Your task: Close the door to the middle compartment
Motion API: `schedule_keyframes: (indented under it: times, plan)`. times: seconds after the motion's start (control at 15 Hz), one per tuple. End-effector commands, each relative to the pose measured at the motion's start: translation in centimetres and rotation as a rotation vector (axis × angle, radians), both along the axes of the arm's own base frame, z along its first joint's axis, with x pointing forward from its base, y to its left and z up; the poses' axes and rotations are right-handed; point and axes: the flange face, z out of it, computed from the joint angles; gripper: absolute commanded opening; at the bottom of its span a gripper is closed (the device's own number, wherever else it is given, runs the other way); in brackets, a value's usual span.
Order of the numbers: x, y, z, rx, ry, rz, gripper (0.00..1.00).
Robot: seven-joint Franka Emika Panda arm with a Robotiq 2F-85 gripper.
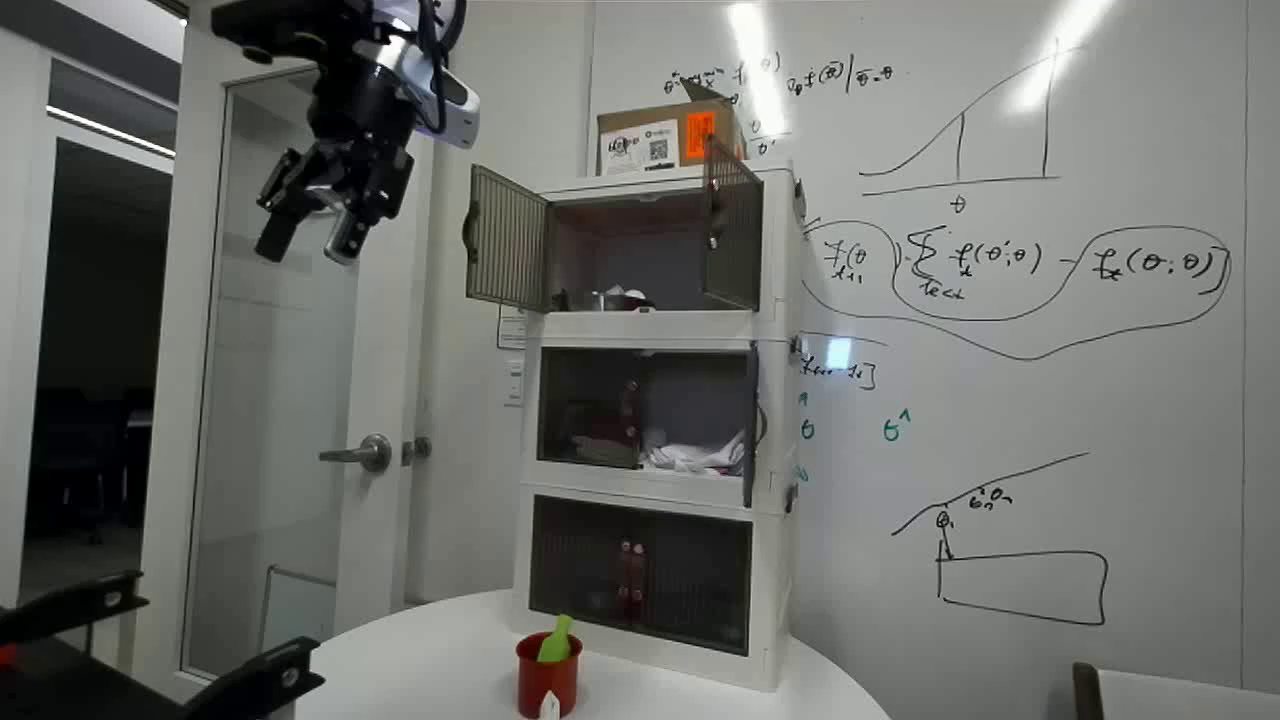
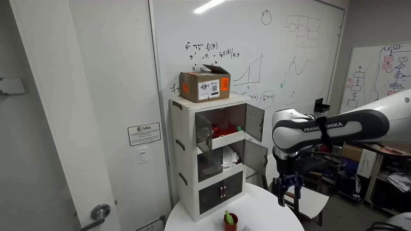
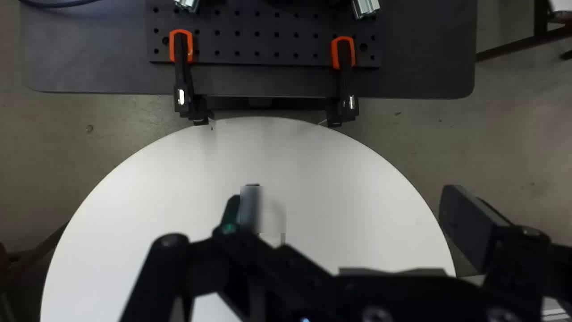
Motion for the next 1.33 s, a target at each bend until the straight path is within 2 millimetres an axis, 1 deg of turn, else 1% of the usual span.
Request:
schedule_keyframes:
  times: [0.0,0.67,0.87,0.93,1.07,1.2,1.27]
  plan:
    - [0.0,0.0,0.1,0.0,0.001,0.0,1.0]
    - [0.0,0.0,0.1,0.0,0.001,0.0,1.0]
    - [1.2,-0.4,0.1,-0.007,-0.043,-0.013,1.0]
    - [1.7,-0.7,0.1,0.017,-0.051,-0.003,1.0]
    - [2.6,-1.5,-0.3,-0.032,-0.03,-0.013,1.0]
    - [3.4,-2.8,-1.0,-0.071,-0.017,0.001,1.0]
    - [3.8,-3.9,-1.2,-0.088,-0.011,0.0,1.0]
